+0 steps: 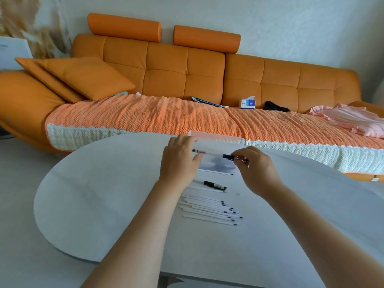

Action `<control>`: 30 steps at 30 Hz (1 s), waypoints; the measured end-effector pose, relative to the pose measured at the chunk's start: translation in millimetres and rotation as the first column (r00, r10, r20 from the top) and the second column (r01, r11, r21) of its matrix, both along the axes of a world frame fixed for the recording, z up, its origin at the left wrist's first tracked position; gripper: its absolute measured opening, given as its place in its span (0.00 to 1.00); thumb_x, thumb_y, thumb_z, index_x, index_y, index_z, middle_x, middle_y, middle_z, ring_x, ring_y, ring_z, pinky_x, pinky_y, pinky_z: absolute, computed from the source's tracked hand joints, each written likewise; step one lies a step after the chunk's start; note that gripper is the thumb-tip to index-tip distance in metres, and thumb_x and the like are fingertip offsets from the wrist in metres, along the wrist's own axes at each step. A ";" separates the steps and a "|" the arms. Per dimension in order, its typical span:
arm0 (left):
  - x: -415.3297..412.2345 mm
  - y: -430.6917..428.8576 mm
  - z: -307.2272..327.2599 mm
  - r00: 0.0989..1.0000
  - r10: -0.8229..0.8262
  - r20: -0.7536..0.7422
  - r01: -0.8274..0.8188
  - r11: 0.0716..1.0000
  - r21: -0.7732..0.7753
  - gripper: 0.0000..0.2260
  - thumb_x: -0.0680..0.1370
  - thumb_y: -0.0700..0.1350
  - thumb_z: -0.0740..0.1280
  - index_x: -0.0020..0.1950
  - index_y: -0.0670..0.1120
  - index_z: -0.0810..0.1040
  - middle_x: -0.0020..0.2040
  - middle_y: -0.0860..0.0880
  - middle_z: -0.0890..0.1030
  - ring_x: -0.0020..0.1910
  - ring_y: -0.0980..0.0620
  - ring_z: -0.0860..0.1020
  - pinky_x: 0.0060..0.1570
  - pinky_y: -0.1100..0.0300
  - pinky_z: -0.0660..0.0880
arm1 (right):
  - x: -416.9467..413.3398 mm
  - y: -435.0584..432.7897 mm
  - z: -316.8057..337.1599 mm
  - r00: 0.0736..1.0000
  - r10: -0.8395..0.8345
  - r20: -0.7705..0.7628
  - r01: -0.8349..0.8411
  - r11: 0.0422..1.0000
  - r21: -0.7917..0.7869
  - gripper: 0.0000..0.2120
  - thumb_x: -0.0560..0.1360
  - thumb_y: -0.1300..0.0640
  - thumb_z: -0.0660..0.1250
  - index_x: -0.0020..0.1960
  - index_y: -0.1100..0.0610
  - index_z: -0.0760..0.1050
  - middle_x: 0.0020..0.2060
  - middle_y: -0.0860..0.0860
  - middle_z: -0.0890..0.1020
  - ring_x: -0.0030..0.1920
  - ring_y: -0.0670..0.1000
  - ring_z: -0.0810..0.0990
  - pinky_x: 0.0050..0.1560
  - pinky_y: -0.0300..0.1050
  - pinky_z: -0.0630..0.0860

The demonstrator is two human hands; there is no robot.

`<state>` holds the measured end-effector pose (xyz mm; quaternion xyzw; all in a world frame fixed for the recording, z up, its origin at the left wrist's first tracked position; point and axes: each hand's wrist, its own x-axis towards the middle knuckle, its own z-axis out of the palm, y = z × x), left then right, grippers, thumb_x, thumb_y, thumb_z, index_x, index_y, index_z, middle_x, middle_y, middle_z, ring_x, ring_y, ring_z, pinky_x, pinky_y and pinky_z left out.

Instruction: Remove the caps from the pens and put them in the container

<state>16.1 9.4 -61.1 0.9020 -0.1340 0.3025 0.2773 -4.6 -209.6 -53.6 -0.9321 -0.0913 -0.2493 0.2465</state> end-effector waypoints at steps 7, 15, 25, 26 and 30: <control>8.9 -0.3 -17.1 0.980 -0.091 -0.178 0.124 0.975 0.186 0.29 0.78 0.54 0.64 0.76 0.48 0.60 0.74 0.50 0.64 0.72 0.48 0.59 0.69 0.53 0.61 | 52.9 0.8 17.5 0.987 -0.127 -0.101 0.118 0.989 -0.085 0.10 0.79 0.59 0.64 0.57 0.53 0.82 0.50 0.50 0.78 0.45 0.51 0.74 0.43 0.44 0.70; 8.6 -9.8 -19.3 0.974 -0.099 -0.205 0.153 0.951 0.268 0.30 0.79 0.56 0.63 0.77 0.48 0.58 0.77 0.49 0.60 0.76 0.47 0.54 0.72 0.50 0.55 | 76.2 11.9 33.4 0.905 -0.099 -0.413 0.002 0.974 -0.229 0.14 0.80 0.61 0.60 0.52 0.46 0.82 0.48 0.49 0.82 0.43 0.54 0.82 0.44 0.51 0.82; 5.4 -16.2 -19.4 0.974 -0.111 -0.199 0.165 0.945 0.282 0.29 0.79 0.56 0.62 0.77 0.51 0.57 0.77 0.50 0.59 0.76 0.48 0.53 0.73 0.49 0.52 | 58.9 17.7 25.8 0.844 0.010 -0.536 -0.074 0.992 -0.098 0.16 0.80 0.54 0.57 0.41 0.65 0.74 0.36 0.59 0.76 0.38 0.59 0.73 0.43 0.51 0.73; 5.6 -15.9 -19.2 0.974 -0.115 -0.194 0.167 0.946 0.277 0.29 0.79 0.56 0.62 0.77 0.51 0.58 0.77 0.50 0.59 0.76 0.48 0.53 0.73 0.50 0.53 | 55.8 17.0 26.4 0.842 0.010 -0.539 -0.078 0.992 -0.104 0.17 0.79 0.53 0.58 0.41 0.67 0.72 0.35 0.59 0.74 0.37 0.58 0.72 0.41 0.50 0.71; 1.7 -17.4 -15.6 0.977 -0.154 -0.145 0.186 0.952 0.244 0.27 0.78 0.54 0.64 0.76 0.51 0.62 0.75 0.51 0.63 0.74 0.49 0.57 0.71 0.51 0.56 | 46.4 9.1 32.1 0.881 0.017 -0.472 -0.101 0.983 -0.153 0.14 0.80 0.54 0.59 0.58 0.55 0.81 0.55 0.53 0.83 0.53 0.55 0.81 0.53 0.48 0.77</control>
